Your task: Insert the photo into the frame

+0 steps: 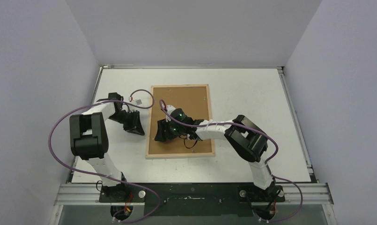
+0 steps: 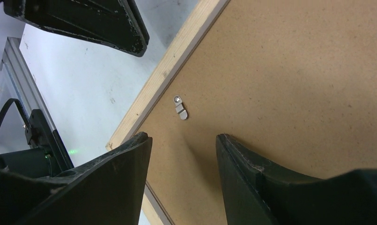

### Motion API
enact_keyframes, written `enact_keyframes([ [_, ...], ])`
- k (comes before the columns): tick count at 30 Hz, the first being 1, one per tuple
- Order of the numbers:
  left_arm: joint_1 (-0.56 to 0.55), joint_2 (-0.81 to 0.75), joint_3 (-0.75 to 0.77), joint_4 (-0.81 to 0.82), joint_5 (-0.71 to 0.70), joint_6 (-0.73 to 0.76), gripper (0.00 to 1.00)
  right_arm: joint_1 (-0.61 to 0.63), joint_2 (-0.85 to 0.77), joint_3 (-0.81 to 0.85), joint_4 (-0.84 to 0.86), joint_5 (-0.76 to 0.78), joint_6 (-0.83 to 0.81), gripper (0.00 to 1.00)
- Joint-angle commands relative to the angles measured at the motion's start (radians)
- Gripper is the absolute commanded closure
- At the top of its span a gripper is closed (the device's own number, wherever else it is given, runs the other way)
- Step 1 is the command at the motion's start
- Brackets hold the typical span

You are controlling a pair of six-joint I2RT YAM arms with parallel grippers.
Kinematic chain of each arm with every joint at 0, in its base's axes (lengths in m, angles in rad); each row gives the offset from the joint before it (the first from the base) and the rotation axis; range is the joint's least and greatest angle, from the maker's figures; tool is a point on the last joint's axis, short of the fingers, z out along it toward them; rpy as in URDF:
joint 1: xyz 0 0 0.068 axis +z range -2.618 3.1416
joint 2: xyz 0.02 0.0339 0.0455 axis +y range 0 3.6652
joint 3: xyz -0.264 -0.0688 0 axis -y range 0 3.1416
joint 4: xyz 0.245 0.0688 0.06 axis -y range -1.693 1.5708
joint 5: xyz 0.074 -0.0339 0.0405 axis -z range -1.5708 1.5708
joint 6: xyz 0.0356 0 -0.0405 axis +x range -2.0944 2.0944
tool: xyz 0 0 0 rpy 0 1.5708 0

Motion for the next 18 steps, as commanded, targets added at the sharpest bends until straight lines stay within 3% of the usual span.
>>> enact_keyframes([
  [1, 0.005, -0.018, 0.025, -0.025, -0.009, 0.094, 0.89, 0.014, 0.025, 0.057, 0.06, -0.03, -0.041, 0.46],
  [6, 0.006, -0.004, 0.009, 0.004, -0.019, 0.165, 0.86, 0.018, 0.046, 0.074, 0.064, -0.037, -0.045, 0.47],
  [18, 0.003, 0.086, 0.043, -0.017, 0.074, 0.16, 0.85, 0.048, 0.096, 0.113, 0.06, -0.052, -0.05, 0.48],
])
